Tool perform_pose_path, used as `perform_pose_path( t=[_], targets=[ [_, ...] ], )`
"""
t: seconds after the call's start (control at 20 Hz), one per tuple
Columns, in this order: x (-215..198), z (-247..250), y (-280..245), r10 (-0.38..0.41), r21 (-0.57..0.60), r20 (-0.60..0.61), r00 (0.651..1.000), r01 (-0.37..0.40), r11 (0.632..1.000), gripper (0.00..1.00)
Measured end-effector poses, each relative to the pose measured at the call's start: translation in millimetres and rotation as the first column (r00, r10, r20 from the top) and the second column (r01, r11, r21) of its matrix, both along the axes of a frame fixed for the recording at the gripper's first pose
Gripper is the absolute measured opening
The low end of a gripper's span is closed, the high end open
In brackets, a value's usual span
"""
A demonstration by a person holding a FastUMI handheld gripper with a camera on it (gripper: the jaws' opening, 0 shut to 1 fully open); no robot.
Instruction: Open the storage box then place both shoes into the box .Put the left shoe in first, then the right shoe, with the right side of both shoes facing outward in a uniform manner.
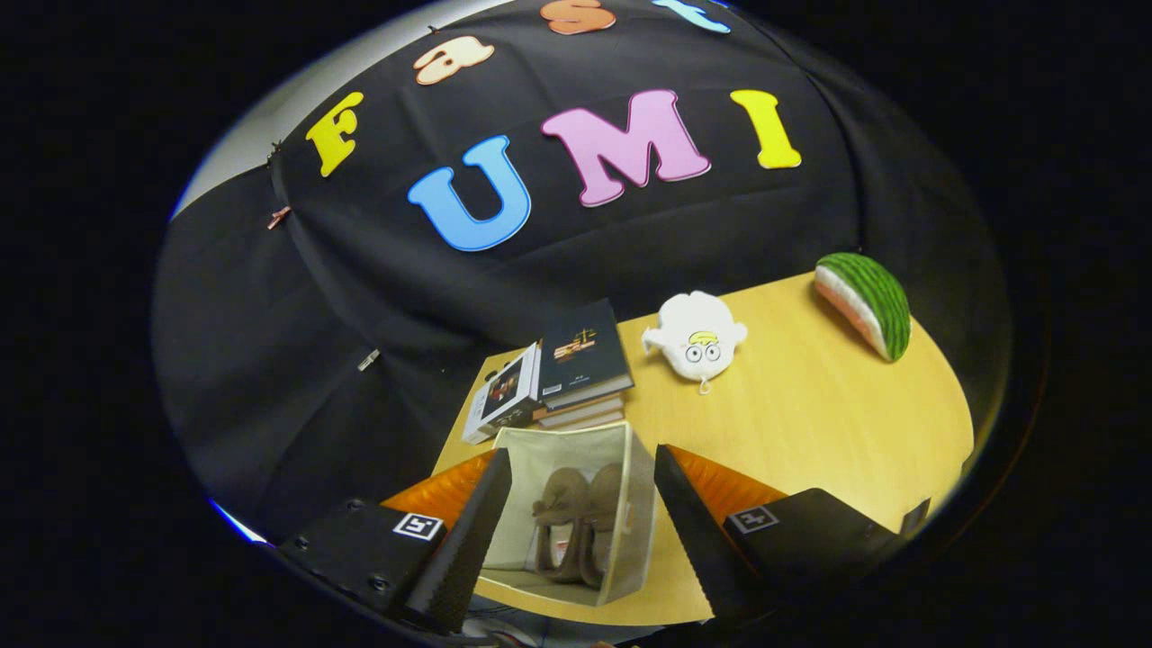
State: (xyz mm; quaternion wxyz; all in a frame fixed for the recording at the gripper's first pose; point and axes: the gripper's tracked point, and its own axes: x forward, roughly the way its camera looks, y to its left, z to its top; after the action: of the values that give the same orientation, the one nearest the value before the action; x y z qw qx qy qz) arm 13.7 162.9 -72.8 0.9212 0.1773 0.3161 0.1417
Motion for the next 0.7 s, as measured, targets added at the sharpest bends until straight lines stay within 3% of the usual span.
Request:
perform_pose_path(
  t=[0.3, 0.7],
  targets=[
    [3.5, 35.1, -103.9, -0.075, -0.140, 0.197, 0.978, 0.103, 0.985, 0.98],
    [0.4, 65.7, -213.6, -0.012, -0.239, 0.406, 0.914, 0.119, 0.964, 0.98]
  ],
)
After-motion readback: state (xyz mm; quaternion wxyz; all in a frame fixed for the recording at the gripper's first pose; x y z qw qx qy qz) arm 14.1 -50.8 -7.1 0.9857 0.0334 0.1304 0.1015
